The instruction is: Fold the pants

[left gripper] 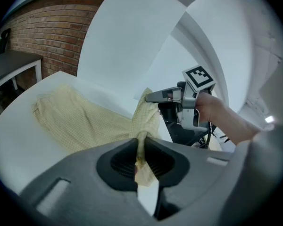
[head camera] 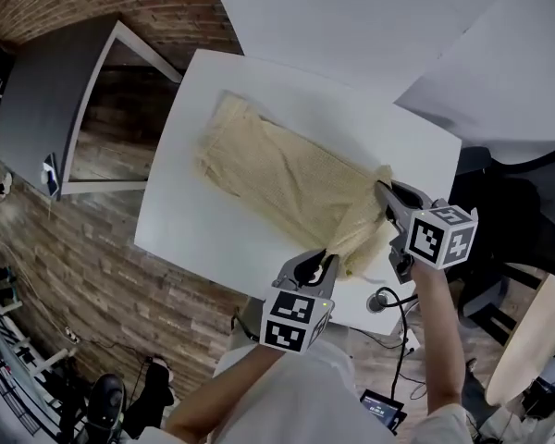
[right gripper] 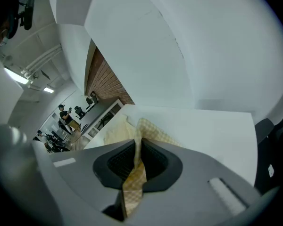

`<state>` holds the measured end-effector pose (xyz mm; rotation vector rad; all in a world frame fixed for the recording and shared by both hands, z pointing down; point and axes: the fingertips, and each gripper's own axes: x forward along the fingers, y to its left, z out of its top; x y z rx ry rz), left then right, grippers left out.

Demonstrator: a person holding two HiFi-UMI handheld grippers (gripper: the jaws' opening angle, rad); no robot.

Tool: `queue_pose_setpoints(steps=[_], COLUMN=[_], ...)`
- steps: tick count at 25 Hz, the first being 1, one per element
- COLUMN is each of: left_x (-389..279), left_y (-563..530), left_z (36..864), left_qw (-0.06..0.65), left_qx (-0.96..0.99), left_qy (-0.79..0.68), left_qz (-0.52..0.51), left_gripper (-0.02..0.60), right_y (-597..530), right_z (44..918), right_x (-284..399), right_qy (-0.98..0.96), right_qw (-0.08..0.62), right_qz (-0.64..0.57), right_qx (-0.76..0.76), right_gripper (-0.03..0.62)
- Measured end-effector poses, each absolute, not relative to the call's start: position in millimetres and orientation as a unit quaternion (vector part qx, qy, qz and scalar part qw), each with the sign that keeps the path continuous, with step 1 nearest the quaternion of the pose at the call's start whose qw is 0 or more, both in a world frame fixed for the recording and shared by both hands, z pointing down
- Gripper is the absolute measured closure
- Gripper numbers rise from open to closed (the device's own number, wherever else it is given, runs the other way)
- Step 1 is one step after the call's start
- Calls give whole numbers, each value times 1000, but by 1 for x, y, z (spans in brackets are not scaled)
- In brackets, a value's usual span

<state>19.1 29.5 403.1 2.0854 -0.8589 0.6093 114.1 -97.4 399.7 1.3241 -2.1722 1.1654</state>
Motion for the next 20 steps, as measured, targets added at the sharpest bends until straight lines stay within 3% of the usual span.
queue_pose_setpoints(steps=[5, 13, 20], left_x=[-18, -57, -78], left_y=[6, -15, -30], left_z=[437, 488, 511], left_qw=[438, 449, 423], left_qx=[788, 756, 744], left_qy=[-354, -369, -387], left_qz=[249, 302, 342], left_gripper=[535, 531, 497], right_y=[-118, -142, -157], right_z=[431, 472, 491], right_x=[77, 35, 23], right_qy=[-760, -739, -725], right_qw=[196, 231, 212], right_qz=[418, 436, 466], right_qx=[457, 457, 461], right_gripper=[565, 558, 483])
